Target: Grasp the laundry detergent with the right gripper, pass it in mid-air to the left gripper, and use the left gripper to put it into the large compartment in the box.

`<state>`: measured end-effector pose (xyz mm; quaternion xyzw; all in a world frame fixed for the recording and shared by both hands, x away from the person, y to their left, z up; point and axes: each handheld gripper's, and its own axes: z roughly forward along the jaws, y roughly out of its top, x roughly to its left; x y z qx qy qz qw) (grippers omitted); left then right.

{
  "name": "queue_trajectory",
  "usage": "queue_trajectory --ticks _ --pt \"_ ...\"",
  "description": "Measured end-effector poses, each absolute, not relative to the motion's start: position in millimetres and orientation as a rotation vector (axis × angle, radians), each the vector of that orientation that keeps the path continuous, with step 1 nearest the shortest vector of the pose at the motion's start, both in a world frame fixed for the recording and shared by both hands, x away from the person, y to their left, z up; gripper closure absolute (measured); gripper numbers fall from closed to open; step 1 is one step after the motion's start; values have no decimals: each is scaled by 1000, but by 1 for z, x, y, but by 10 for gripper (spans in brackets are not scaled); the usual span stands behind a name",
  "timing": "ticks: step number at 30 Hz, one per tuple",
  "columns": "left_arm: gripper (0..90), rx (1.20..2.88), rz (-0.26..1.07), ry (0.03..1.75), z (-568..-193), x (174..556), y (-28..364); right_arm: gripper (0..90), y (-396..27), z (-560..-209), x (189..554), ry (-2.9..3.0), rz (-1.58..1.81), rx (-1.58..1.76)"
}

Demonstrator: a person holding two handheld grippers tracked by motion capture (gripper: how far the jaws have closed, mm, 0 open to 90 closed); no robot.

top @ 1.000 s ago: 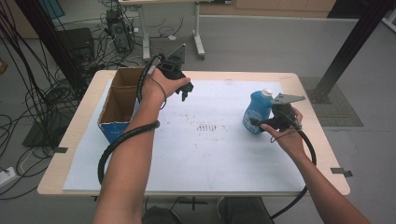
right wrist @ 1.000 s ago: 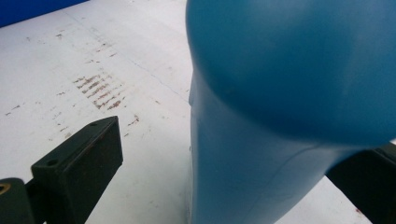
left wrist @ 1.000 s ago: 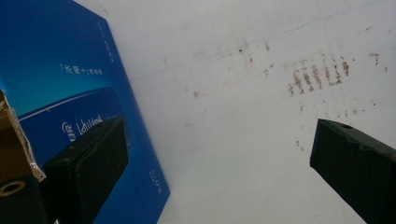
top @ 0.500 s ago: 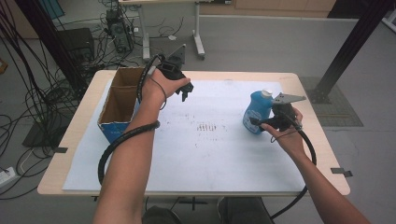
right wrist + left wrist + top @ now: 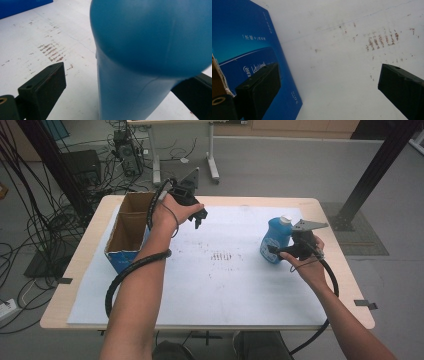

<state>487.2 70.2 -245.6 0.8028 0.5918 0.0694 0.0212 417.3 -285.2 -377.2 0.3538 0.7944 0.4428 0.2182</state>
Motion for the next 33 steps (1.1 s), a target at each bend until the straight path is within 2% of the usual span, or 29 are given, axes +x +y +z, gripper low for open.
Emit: queue_trajectory --ticks 10,15,21,33 --pt "51 2491 218 1832 -245 487 70 48 -286 -379 420 2196 1232 993" --pt "50 2494 219 1833 -245 487 71 90 -286 -380 421 2195 1232 992" --pt "51 2492 216 1838 -246 487 71 200 -284 -383 421 2202 1214 968" --pt "50 2492 215 1840 -247 487 73 334 -284 -386 424 2203 1176 967"
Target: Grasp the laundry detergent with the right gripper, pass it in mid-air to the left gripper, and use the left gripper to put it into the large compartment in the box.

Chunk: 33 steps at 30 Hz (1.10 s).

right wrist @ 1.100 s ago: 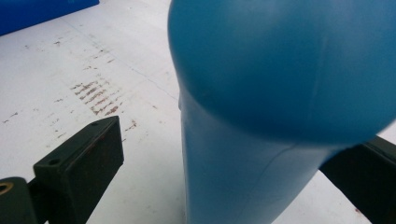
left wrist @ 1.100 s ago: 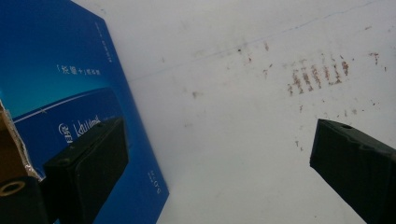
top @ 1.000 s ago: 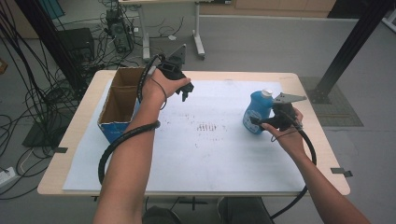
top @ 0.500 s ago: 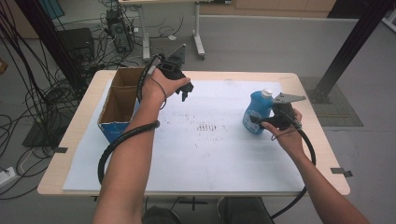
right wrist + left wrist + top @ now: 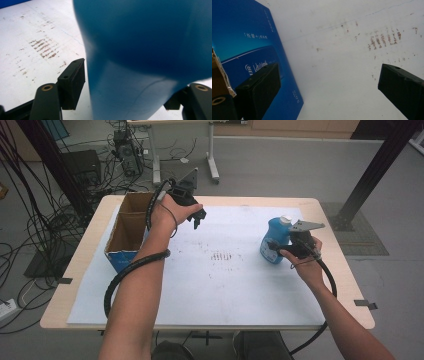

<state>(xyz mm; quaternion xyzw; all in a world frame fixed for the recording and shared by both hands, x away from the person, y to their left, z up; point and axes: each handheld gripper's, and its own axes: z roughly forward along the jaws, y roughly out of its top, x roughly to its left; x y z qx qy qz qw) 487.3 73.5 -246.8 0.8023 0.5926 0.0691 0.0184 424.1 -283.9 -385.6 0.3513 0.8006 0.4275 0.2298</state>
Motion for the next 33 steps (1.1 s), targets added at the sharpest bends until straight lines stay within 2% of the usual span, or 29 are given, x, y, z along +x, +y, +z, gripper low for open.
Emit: queue_trajectory --ticks 4,33 --pt "50 2493 216 1840 -247 488 74 393 -285 -387 425 2205 1170 967" --pt "50 2497 229 1841 -244 487 73 415 -286 -387 426 2203 1184 992"
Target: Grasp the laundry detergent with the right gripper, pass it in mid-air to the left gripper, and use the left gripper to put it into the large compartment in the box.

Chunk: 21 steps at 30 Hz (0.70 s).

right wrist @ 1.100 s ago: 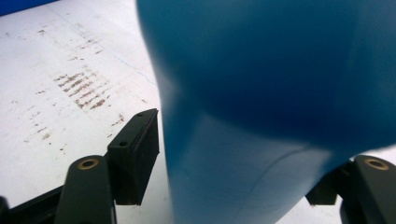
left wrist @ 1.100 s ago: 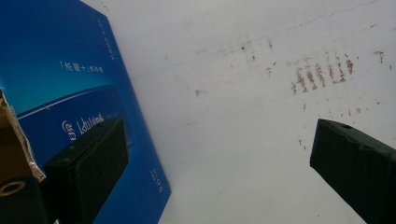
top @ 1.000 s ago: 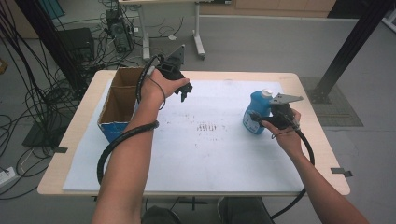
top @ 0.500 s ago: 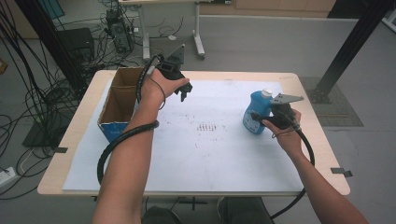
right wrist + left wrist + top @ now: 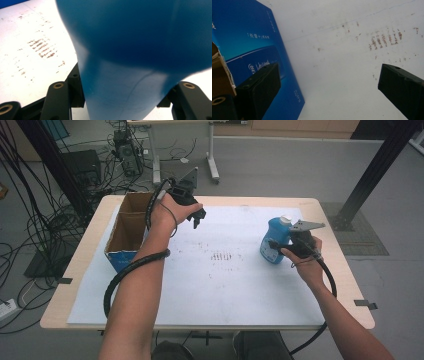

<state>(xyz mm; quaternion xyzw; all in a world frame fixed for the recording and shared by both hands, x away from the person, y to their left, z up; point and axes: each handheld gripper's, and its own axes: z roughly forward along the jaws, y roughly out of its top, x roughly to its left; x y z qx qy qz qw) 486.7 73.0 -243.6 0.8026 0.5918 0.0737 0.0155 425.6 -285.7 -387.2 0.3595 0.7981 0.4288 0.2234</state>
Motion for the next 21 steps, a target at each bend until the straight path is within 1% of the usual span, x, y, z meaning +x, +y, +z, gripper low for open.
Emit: queue_trajectory --ticks 21 --pt "50 2495 241 1847 -241 484 77 415 -285 -386 425 2209 1165 990"
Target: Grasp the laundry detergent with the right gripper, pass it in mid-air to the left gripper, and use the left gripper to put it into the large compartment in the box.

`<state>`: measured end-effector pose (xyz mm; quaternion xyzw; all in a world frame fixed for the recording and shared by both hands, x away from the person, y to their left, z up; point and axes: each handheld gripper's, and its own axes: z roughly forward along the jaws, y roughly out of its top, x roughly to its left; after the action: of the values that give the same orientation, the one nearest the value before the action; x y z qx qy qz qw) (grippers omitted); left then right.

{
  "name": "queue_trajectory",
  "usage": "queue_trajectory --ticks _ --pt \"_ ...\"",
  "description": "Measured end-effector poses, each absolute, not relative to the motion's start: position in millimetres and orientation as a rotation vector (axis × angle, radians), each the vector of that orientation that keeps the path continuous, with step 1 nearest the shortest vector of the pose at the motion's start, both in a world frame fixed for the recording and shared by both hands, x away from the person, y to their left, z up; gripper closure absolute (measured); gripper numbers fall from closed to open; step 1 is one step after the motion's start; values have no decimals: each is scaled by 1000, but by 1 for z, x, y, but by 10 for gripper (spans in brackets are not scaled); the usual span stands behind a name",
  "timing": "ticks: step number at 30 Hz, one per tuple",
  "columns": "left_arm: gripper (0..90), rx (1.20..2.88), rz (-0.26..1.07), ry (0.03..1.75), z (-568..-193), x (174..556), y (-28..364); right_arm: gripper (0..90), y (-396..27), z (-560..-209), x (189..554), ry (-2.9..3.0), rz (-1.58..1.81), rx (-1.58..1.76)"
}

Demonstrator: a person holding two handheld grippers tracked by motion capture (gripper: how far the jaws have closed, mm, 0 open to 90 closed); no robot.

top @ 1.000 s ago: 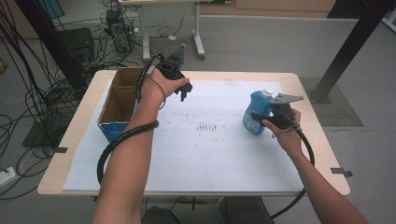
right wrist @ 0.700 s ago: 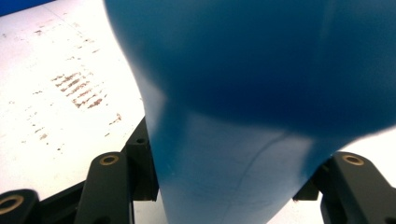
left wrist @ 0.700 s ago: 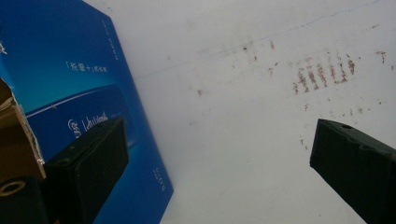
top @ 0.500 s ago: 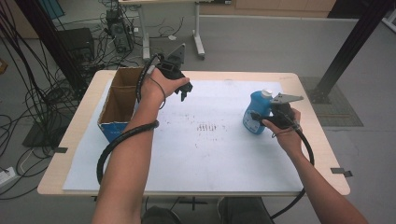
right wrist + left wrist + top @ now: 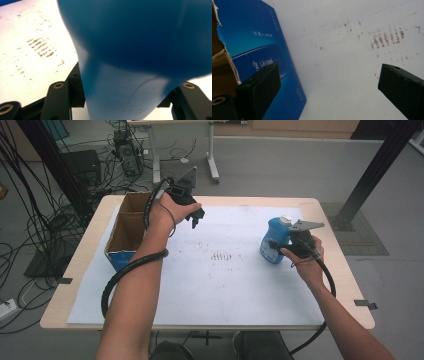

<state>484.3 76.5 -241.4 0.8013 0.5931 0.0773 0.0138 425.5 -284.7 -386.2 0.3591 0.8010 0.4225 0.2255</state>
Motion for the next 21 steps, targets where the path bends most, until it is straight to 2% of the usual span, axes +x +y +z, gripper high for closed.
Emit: queue_trajectory --ticks 21 --pt "50 2484 259 1842 -234 481 76 417 -285 -386 426 2207 1168 991"
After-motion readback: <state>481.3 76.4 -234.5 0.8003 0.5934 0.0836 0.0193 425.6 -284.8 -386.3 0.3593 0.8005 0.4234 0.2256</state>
